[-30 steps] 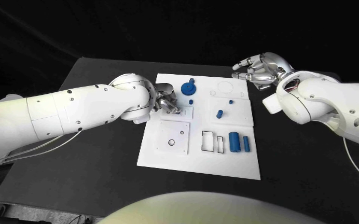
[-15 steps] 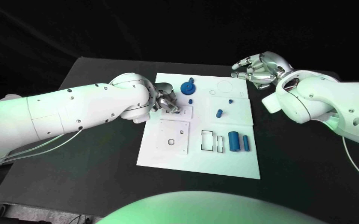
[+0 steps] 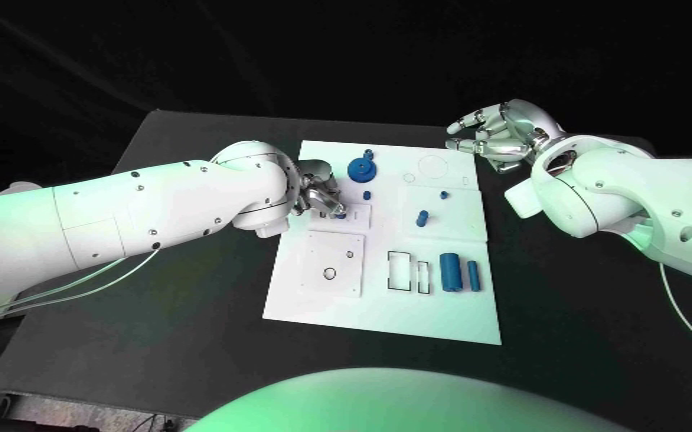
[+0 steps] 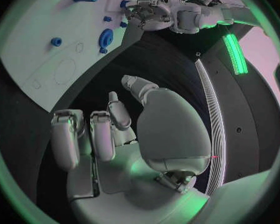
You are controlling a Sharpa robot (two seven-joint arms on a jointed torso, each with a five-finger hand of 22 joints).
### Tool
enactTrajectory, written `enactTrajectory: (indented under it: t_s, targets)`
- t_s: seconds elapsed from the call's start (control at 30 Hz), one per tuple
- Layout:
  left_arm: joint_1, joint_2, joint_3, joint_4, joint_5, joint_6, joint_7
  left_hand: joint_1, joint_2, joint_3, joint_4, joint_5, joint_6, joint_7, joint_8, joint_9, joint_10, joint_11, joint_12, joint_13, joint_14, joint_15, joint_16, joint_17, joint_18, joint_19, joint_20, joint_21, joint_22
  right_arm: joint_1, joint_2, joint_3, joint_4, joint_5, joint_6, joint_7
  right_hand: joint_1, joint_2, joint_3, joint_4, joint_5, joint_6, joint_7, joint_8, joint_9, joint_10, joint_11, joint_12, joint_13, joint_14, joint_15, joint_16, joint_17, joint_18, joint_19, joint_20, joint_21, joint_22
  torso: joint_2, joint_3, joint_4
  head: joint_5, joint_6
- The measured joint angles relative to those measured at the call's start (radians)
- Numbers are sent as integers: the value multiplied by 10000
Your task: Assemble the parts on the task board
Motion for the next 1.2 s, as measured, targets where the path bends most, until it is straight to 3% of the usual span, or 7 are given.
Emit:
enactTrajectory:
  t_s: [0.23,0.27,0.7,1.2]
  targets:
    - [-2,7,0,-26,29,11,-3,-222,-69,2,-2,-57,22,-22,0,-1,0,0,0,0,22,-21,0,0,0,0,0,0,-5,-1,-5,0,1,2,0,3,0,0,0,0,0,0,0,0,0,0,0,0,0,0,0,0,0,0,0,0,0,-1,-3,-7,1,-9,-5]
    - [-2,8,0,-30,35,12,-3,-248,-89,363,-364,-92,38,-37,0,-1,0,0,0,0,36,-35,0,0,0,0,0,0,-5,-1,-5,0,1,2,0,3,0,0,0,0,0,0,0,0,0,0,0,0,0,0,0,0,0,0,0,0,0,-1,-3,-7,1,-10,-6]
    - [-2,12,2,-82,85,44,5,-697,-170,396,-343,-115,78,-75,-61,-55,0,0,0,29,37,-36,0,0,-1,-1,1,0,-21,-12,-10,0,-4,5,0,5,0,0,-30,29,0,0,0,57,0,0,0,0,-30,0,0,0,0,0,0,0,-40,-3,-3,-13,7,-9,-7]
    - [-12,-6,-4,-122,101,69,4,-1063,-196,-367,306,-106,155,-109,-161,-124,-1,0,-1,60,37,-35,0,0,-1,-1,1,0,-28,-35,-14,-2,-12,8,2,7,0,0,-3,55,0,0,0,57,0,-38,-38,0,-44,0,0,0,-1,1,0,0,-39,5,-3,-10,6,-20,-16]
